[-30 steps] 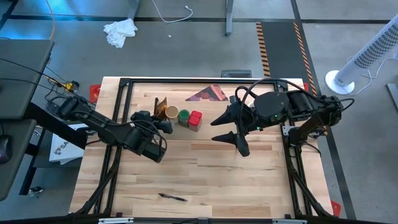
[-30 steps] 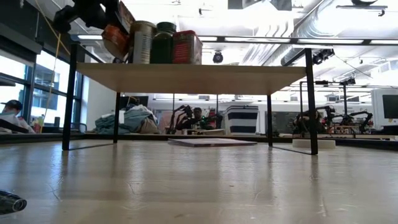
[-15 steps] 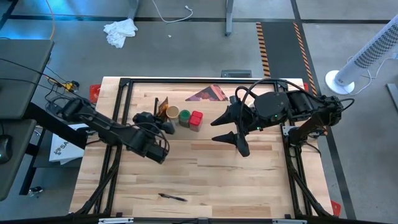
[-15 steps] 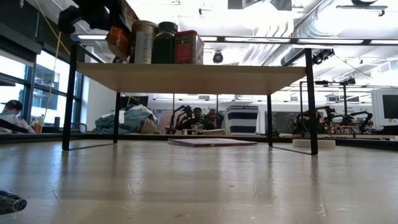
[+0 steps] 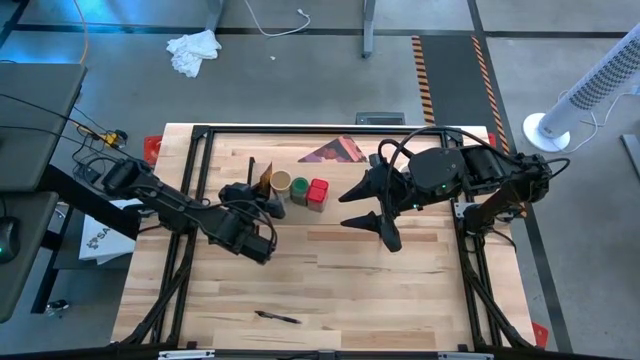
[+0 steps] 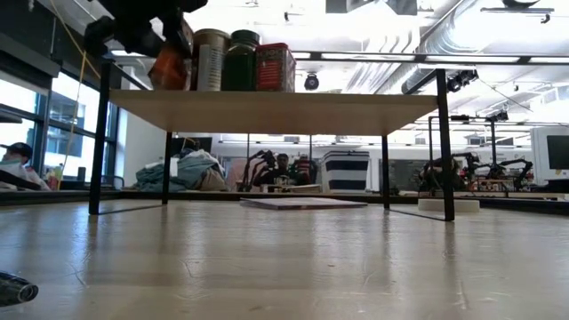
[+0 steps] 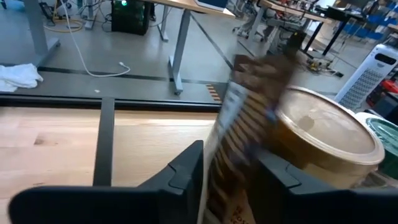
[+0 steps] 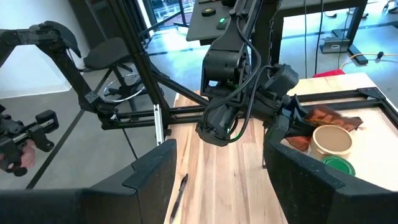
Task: Shelf spices
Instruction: Put the orange seasoning pack on the shelf
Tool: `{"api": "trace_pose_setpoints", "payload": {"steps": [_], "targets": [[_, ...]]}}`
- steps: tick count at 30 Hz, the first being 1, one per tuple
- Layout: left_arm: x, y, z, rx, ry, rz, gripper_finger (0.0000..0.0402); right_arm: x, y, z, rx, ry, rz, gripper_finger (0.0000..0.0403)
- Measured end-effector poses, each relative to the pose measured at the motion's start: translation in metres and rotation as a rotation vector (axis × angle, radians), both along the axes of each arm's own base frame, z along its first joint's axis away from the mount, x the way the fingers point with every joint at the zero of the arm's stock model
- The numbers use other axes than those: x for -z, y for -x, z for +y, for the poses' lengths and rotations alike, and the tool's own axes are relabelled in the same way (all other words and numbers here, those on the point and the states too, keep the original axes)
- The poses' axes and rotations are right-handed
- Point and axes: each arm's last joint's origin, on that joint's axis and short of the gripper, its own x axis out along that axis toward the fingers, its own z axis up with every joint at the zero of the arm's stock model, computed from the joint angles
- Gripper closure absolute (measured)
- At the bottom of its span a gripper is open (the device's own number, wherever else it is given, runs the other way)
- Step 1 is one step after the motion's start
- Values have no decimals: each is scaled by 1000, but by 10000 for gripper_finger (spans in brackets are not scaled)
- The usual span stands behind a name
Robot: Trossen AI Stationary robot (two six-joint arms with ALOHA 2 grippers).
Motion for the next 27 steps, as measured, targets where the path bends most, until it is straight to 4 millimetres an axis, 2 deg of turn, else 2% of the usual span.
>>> {"api": "trace_pose_setpoints", "payload": {"steps": [14,27], "targets": [[-2,0,-3,17,7,-15,267,0,0,0,-3,-1,1,165],[-34,24,6,42,-44,-89,263,0,0,0,-3,-1,1,165]]}}
